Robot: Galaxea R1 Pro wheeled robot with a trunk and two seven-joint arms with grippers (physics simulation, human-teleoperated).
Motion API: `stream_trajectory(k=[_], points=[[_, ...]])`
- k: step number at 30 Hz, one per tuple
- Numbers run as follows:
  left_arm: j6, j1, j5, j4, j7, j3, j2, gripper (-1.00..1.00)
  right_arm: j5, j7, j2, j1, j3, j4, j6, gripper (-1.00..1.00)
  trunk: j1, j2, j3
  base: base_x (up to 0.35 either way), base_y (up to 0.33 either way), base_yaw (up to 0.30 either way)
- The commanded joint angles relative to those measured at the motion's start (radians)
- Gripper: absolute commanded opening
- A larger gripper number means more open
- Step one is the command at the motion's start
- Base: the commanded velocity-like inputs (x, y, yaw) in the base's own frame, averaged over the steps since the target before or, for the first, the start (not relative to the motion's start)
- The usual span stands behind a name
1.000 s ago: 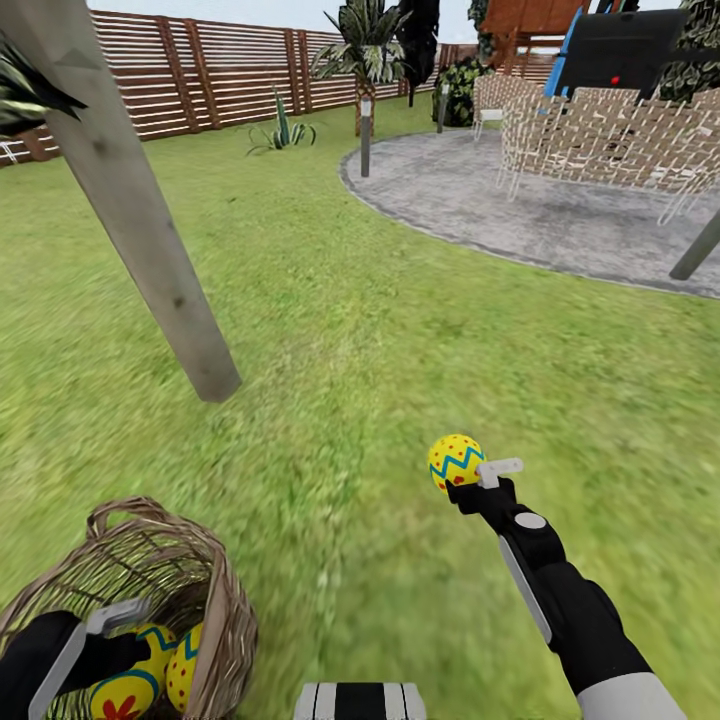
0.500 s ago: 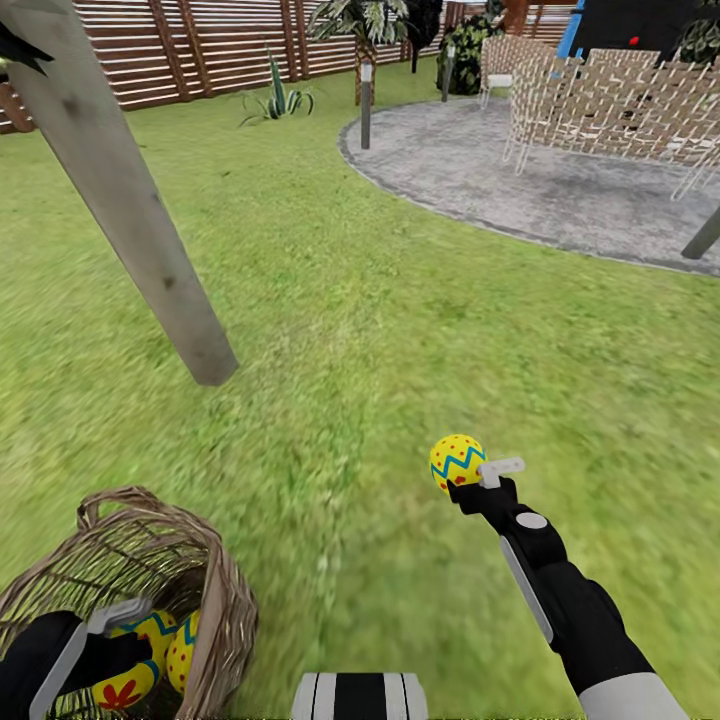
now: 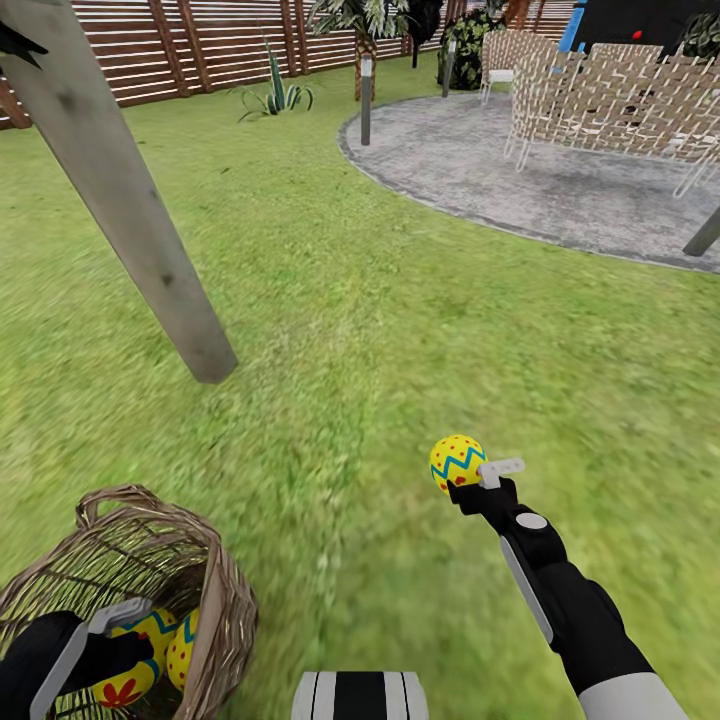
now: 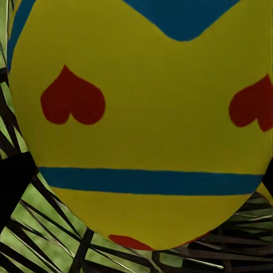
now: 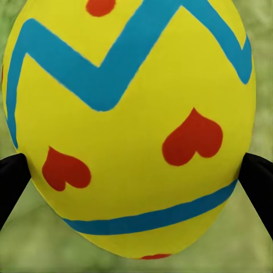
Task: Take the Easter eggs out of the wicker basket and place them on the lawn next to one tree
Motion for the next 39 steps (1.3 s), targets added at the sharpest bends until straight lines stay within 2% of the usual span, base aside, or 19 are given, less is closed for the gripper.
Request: stream_trajectory(k=[1,32,39], points=[[0.004,0.0,-0.014,-0.001,-0.007,0.003,-0.001,-1.0,0.0,0.0,-0.001,-0.001,0.002,-0.001,0.005,-1.0,0.0,0.0,-0.001,0.0,0.0,0.0],[0.006,0.0,-0.014,-0.001,-0.013,0.001,-0.005,-1.0,0.0,0.0,0.001,0.0,0.002,0.002,0.007,-1.0,0.0,0.0,-0.001,0.0,0.0,0.0],[0.007,0.0,-0.014,-0.001,-0.013,0.001,-0.005,-1.0,0.0,0.0,0.001,-0.001,0.002,0.005,0.006,-1.0,-0.003,0.001,0.026,0.0,0.0,0.0]])
